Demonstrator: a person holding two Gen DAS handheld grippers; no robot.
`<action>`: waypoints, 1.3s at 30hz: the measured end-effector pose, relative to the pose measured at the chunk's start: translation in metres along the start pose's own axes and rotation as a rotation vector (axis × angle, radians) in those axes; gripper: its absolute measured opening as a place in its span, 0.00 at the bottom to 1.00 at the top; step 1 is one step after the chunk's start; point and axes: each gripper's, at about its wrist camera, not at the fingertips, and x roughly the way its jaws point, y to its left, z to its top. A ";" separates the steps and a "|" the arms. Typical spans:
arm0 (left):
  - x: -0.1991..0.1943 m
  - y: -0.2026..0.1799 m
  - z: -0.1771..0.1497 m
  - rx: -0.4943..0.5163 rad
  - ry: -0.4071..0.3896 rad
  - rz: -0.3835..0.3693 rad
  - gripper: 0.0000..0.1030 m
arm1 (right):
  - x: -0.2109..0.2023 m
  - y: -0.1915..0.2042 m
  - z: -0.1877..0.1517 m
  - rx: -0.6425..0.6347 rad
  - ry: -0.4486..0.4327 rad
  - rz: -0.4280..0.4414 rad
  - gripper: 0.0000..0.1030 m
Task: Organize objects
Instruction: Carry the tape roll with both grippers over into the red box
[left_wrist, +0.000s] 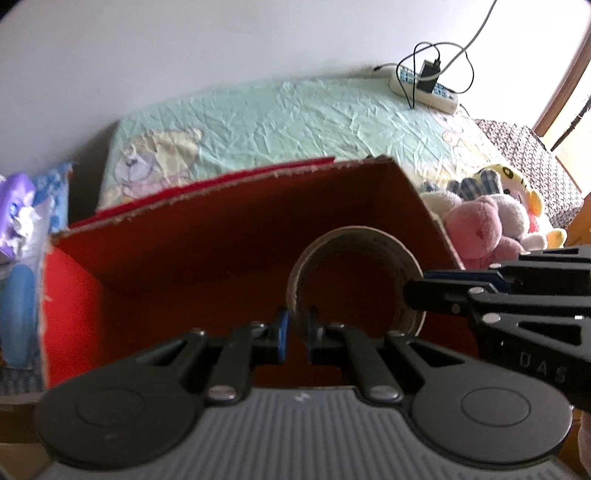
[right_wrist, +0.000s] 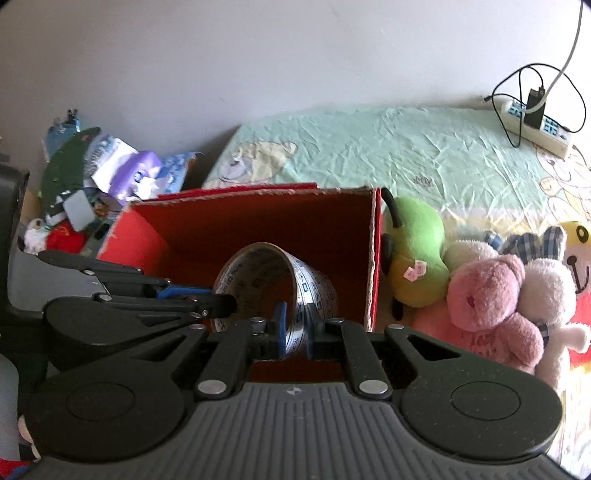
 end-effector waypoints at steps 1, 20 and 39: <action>0.004 0.003 0.001 -0.005 0.009 -0.009 0.04 | 0.002 0.001 0.001 0.000 0.005 -0.008 0.10; 0.067 0.027 0.021 -0.069 0.158 -0.101 0.06 | 0.044 0.010 0.009 -0.024 0.015 -0.160 0.07; 0.079 0.035 0.027 -0.122 0.208 -0.186 0.24 | 0.041 0.005 0.019 -0.040 -0.073 -0.234 0.04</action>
